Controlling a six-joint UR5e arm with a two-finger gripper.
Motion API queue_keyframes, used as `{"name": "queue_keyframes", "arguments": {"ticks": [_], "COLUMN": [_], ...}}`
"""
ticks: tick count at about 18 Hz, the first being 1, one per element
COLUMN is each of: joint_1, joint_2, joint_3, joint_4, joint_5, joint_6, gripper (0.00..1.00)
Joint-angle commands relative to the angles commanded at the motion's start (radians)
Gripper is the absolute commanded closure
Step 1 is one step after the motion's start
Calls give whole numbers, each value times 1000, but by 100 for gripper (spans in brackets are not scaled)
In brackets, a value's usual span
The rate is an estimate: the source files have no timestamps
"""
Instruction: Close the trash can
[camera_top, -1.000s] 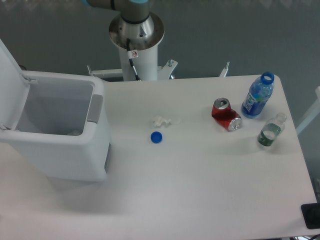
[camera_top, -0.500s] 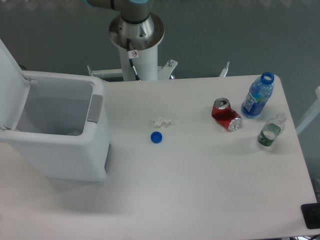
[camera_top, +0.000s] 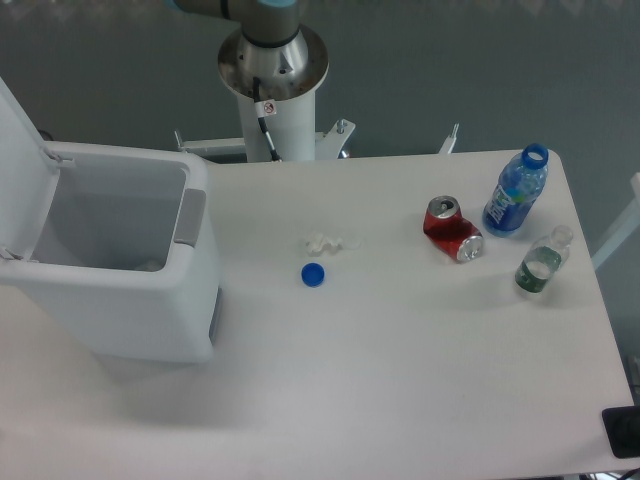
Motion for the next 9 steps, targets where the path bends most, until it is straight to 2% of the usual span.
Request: {"name": "queue_keyframes", "arguments": {"ticks": [9], "joint_1": [14], "joint_2": [11], "joint_3": [-5], "joint_4": [-17], "joint_5": [28], "joint_6": [0], "gripper": [97]}}
